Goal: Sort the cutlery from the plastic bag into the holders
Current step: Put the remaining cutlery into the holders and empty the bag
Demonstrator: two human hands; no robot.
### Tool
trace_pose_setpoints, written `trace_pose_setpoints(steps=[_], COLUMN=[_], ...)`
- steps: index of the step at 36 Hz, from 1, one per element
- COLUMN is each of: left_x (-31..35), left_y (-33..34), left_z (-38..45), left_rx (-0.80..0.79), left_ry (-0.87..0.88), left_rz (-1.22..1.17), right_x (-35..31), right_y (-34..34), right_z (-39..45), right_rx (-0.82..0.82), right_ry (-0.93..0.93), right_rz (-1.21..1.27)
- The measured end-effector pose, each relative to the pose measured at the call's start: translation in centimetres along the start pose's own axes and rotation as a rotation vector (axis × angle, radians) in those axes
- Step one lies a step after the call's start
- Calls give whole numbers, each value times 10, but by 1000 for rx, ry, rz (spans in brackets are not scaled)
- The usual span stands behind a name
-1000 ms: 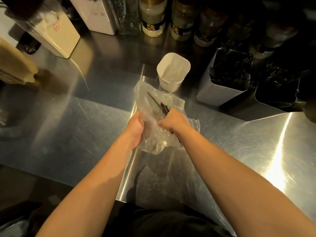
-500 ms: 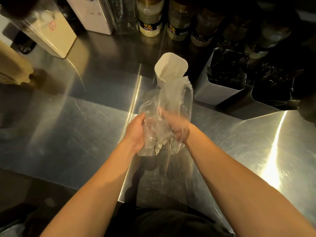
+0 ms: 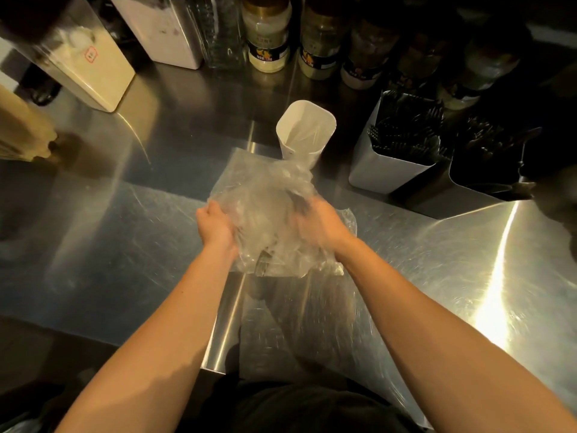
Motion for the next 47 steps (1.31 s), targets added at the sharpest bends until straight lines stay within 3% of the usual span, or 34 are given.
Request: trace_pose_setpoints(steps=[7,15,18,22,24,28,31,34,39,41,47], left_x=[23,45,63,121,143,153,149,141,141,142,132], left_y=[-18,-34,-36,-30,-13,35,54,61,47,37,25], left_z=[-3,6,2,-27,-52,-96,-120,-122,-107,-99,-95], left_rx=[65,138,138,144,3,-475,-636,-633,-385,-361,-366], left_ry=[81,85,196,663,812,836,861,797,804,791,697], left_rz=[170,280,289,426,376,413,574,588,449,369,434], right_x=[-5,-17,-21,-31,-37,-45,-49,-55,-52,-47,-58], right_y=[-10,-8,-12,-17,-21,-27,-29,-36,-41,-46,-68], right_z=[-11,-21,-20,-26,-27,-34,-37,-41,-56,-62,-82], right_rx=[39,-134,-168,-218,-206,-253,-288,-299,-430,-453,-544], right_ry=[-121,-269,-236,-171,-116,3,18,-22,-28,23,-18], right_rz=[-268,-437,-443,-209,-48,201,295,321,423,487,934])
Point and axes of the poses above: each hand's wrist, its own z-axis towards the middle knuckle, its own y-axis out of the palm, x = y × z, the point moved 8 cm from there along z, towards the middle knuckle, and after that the axes turned 1 degree about -y, right-handed, at the moved point
